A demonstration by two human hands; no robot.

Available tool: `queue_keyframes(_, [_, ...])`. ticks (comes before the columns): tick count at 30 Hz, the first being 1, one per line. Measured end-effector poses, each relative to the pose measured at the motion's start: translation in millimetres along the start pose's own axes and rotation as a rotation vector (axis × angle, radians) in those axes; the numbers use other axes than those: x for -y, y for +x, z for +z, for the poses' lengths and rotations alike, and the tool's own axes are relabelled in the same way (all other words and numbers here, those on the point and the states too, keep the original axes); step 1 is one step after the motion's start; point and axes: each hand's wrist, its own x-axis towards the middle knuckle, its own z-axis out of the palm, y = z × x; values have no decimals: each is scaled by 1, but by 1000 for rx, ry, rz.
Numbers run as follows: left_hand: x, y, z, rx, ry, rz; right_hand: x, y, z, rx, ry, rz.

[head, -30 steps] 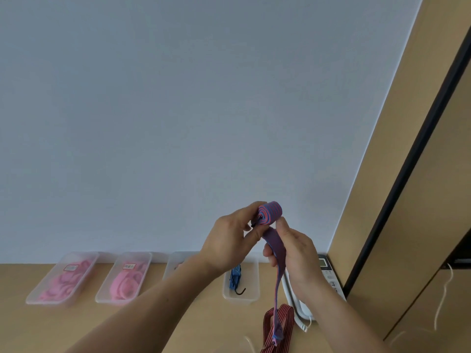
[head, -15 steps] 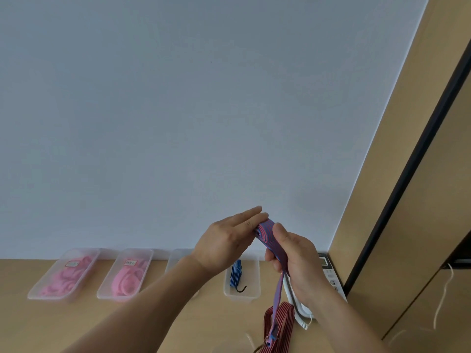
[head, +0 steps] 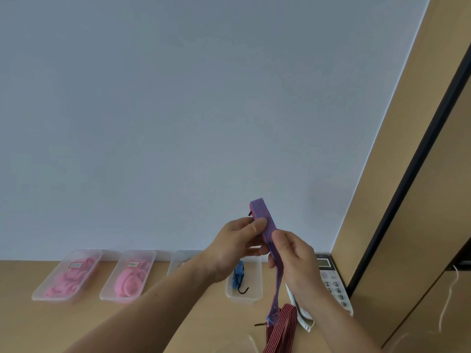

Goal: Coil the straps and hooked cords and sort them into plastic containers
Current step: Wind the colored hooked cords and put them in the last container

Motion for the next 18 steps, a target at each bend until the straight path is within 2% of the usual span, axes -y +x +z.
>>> queue_keyframes(5, [5, 4, 0, -172, 69, 87, -8, 2, -5, -60, -60, 100])
queue_keyframes(8, [1, 6, 2, -250, 168, 203, -10, 2, -6, -47, -67, 114])
queue_keyframes(11, [3, 6, -1, -310, 501, 344, -4, 4, -6, -32, -22, 108])
queue_keyframes(13, [9, 4, -3, -287, 735, 482, 1, 5, -7, -17, 44, 119])
queue_keyframes(18, [9, 0, -8, -292, 1118, 773, 3, 8, -7, 47, 153, 180])
